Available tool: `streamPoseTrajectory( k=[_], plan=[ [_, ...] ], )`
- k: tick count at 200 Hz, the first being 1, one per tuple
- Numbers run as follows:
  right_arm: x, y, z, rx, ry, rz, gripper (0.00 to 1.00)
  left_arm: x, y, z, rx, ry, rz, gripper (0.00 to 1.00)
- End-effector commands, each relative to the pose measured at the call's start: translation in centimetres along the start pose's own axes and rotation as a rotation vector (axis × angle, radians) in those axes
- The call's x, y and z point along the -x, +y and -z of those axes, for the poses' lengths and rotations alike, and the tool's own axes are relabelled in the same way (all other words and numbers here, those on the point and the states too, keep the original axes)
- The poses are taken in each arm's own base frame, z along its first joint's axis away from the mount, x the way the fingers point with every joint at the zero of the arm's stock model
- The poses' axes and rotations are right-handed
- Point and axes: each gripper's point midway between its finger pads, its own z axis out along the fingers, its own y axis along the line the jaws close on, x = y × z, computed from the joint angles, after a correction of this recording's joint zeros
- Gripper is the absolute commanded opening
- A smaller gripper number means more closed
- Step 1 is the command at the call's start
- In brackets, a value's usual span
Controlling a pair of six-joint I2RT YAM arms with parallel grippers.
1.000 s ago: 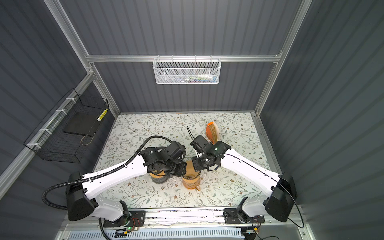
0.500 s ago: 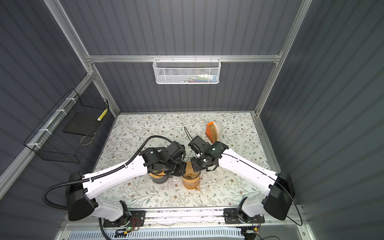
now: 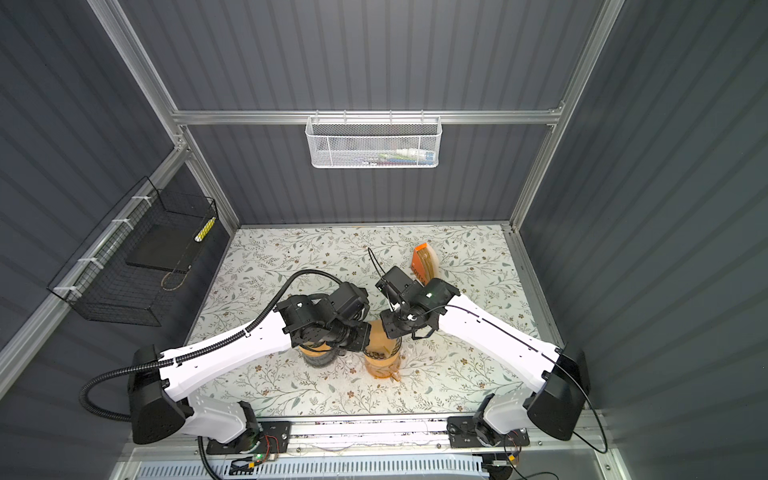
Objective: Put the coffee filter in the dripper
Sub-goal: 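Press the filter down into the glass dripper with both grippers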
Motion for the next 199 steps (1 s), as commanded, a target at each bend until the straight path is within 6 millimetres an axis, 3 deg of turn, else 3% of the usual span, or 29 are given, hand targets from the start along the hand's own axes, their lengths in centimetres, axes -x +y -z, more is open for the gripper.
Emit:
streamPoseTrajectory(
  k=[1,42,106,199],
  plan=[
    [0.2,0.0,1.4,-0.004,-0.026,0.008,0.24,0.5,-0.8,1.7,-0.023,-0.034,-0.012,0.10],
    [0.6,0.1,2.6,0.005,-0.057,0.005,0.30,0.6,-0.9,1.7,-0.025,-0.034,-0.011,0.10],
    [-0.1,0.4,1.7,0.025,-0.030,0.002,0.10,0.6,-0.8,2.1,-0.025,-0.045,-0.008,0.10],
    [-1.3,-0.4,-0.7,-0.006,0.014,-0.001,0.06,0.0,-0.3,0.8,-0.013,-0.017,-0.008,0.10]
  ],
)
